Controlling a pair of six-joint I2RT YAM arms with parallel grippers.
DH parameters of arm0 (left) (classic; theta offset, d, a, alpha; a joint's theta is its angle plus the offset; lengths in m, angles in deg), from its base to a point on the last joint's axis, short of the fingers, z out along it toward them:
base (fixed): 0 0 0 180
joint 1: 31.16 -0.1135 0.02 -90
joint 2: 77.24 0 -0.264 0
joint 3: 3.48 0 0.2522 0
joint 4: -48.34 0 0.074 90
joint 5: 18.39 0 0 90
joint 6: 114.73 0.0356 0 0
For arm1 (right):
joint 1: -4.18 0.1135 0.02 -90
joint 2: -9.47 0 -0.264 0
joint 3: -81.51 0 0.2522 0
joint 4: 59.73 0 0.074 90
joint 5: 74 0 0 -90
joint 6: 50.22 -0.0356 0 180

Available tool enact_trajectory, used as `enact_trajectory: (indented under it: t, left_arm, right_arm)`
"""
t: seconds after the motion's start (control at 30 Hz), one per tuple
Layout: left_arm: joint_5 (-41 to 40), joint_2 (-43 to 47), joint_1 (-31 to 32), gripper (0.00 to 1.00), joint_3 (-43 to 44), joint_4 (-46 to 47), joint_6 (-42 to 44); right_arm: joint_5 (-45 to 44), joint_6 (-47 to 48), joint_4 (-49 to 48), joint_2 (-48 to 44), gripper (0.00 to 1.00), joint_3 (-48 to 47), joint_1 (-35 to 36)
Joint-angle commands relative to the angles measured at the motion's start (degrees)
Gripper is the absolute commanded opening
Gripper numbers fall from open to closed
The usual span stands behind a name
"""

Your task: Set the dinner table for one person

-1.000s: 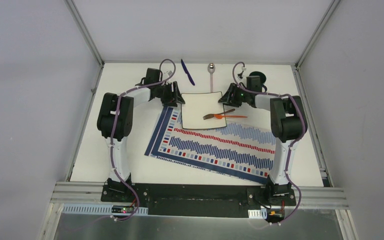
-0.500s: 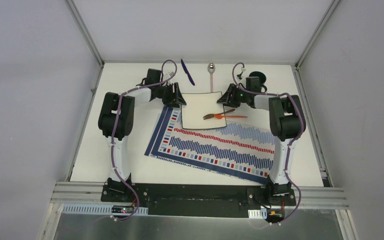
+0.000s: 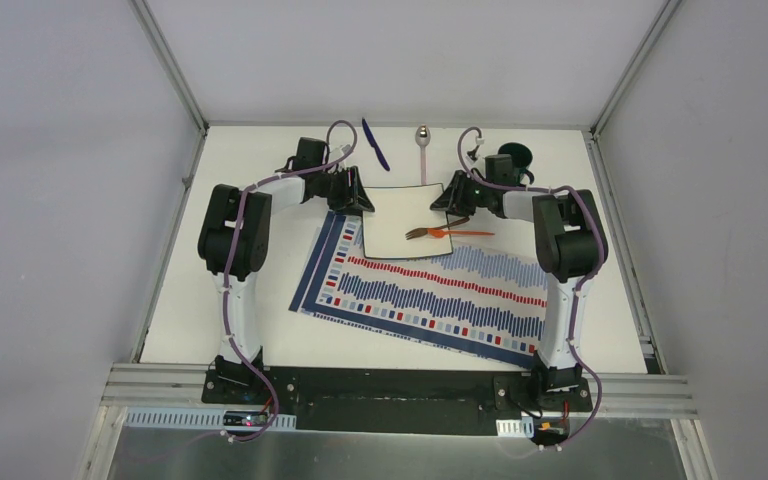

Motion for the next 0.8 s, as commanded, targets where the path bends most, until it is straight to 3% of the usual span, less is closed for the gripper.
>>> enact_trajectory:
  t: [0.0, 0.3, 0.6, 0.77]
  left_arm:
    - [1.7, -0.3, 0.9, 0.43, -0.2, 3.2, -0.6]
    - [2.9, -2.1, 1.1, 0.23, 0.2, 3.3, -1.0]
    - [6.1, -4.5, 1.1, 0.24, -1.6, 10.8, -5.3]
    - [7.8, -5.5, 1.1, 0.19, -2.4, 15.3, -8.2]
  right_arm:
    - [2.8, 0.0, -1.4, 0.4, 0.33, -0.4, 1.4]
    - [3.1, -0.3, -1.1, 0.2, 0.28, -0.8, 1.7]
    - [3.6, -0.5, -1.2, 0.5, 0.27, -0.5, 2.3]
    - [4.4, -1.5, -2.4, 0.7, 0.21, 0.1, 2.7]
